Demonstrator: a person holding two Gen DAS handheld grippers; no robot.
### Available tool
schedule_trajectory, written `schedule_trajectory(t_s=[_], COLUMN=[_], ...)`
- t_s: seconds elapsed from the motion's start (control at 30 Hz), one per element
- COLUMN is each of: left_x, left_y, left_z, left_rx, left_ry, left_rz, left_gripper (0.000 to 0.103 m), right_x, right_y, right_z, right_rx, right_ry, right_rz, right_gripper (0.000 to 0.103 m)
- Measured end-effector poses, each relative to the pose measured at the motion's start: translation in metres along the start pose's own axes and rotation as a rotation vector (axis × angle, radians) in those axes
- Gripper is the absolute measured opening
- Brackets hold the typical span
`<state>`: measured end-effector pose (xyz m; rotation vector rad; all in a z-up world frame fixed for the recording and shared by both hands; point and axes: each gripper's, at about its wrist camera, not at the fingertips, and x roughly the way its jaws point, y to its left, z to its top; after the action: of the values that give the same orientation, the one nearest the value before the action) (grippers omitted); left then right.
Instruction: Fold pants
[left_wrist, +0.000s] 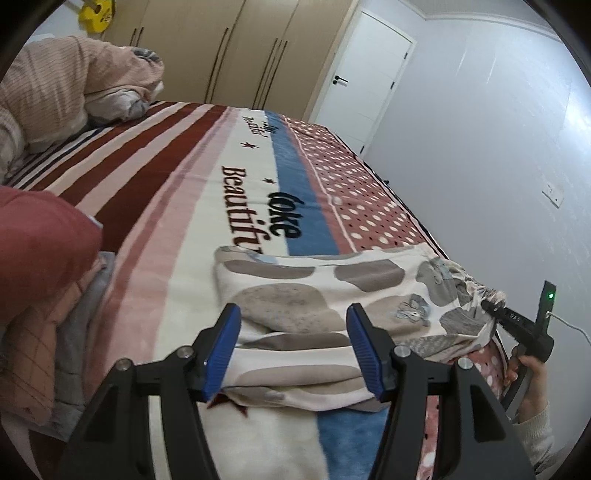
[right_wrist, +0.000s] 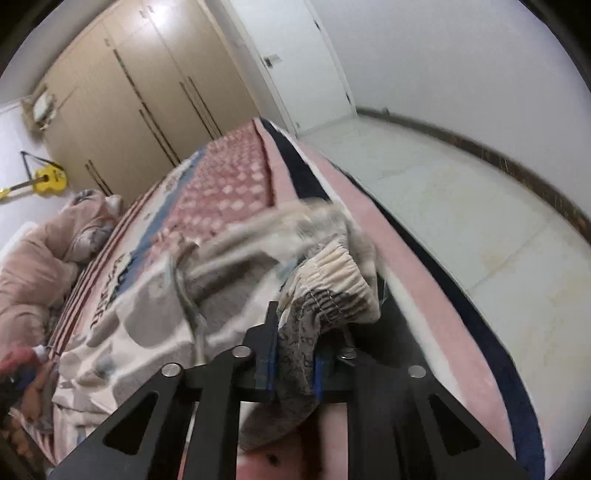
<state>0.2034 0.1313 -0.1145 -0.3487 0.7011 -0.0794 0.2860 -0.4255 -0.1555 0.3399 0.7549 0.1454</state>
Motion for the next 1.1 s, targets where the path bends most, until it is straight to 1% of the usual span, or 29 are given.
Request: schedule_trajectory(t_s=[0.07,0.13,0.2,0.3,0.37,0.43,0.5,0.53,0.6,0.7,0.73,0.77,0.83,0.87,0.93,1.0,1.03,1.1], left_x=[-0.003,-0.006,-0.011,-0.020,-0.026,-0.032,-0.038,-0.040,-0.045,-0.050,-0.051,-0.052,-0.053,-0.053,-0.053,-0.050,-0.049,-0.046], left_y=[0.007,0.013,0.020,0.027,0.032,0.037,0.043,0.046,0.051,0.059,0.060,0.061,0.064,0.065,0.066,0.065,0.063,0.056], left_z=[0.000,-0.001,-0.001,-0.001,-0.001,-0.002,-0.002,-0.002,-0.002,-0.003,-0.003,-0.004,-0.004,-0.004,-0.002,0.000,0.002,0.004], left_rx=[-0.009,-0.014,-0.014,0.001,0.021,0.039,0.054,0.058,0.070,0.081,0.084,0.089,0.095,0.095,0.092,0.086,0.086,0.092], left_ry=[-0.009,-0.018,-0.031,-0.040,-0.042,-0.042,-0.045,-0.046,-0.050,-0.050,-0.049,-0.049,-0.047,-0.046,-0.046,-0.045,-0.045,-0.046], left_rz=[-0.007,-0.016,-0.033,-0.049,-0.061,-0.065,-0.071,-0.071,-0.072,-0.082,-0.085,-0.088,-0.091,-0.093,-0.101,-0.112,-0.117,-0.131], left_gripper=[0.055,0.055,0.055,0.055,0.055,0.055,0.055,0.055,0.055,0.055,0.055,0.055,0.055,0.055,0.056,0.057,0.057,0.059], right_x=[-0.011,-0.022,-0.031,-0.040,-0.040,-0.037,-0.030,-0.024,-0.017,0.005,0.015,0.021,0.039,0.044,0.053,0.053,0.045,0.029], right_y=[0.023,0.048,0.077,0.132,0.178,0.223,0.262,0.284,0.313,0.355,0.365,0.367,0.375,0.381,0.378,0.372,0.366,0.355], right_z=[0.009,0.019,0.028,0.036,0.036,0.030,0.017,0.007,-0.014,-0.055,-0.073,-0.088,-0.116,-0.126,-0.143,-0.148,-0.145,-0.137], right_rx=[-0.072,-0.126,-0.185,-0.304,-0.384,-0.460,-0.530,-0.571,-0.632,-0.743,-0.781,-0.806,-0.853,-0.871,-0.901,-0.903,-0.887,-0.877], right_ry=[-0.063,-0.107,-0.134,-0.161,-0.162,-0.147,-0.118,-0.092,-0.046,0.052,0.108,0.151,0.240,0.263,0.298,0.341,0.353,0.338], right_rz=[0.008,0.045,0.087,0.158,0.216,0.273,0.319,0.345,0.378,0.418,0.429,0.433,0.424,0.413,0.389,0.399,0.423,0.455], right_gripper=[0.005,0.005,0.005,0.005,0.005,0.005,0.005,0.005,0.005,0.005,0.005,0.005,0.005,0.008,0.013,0.035,0.038,0.041])
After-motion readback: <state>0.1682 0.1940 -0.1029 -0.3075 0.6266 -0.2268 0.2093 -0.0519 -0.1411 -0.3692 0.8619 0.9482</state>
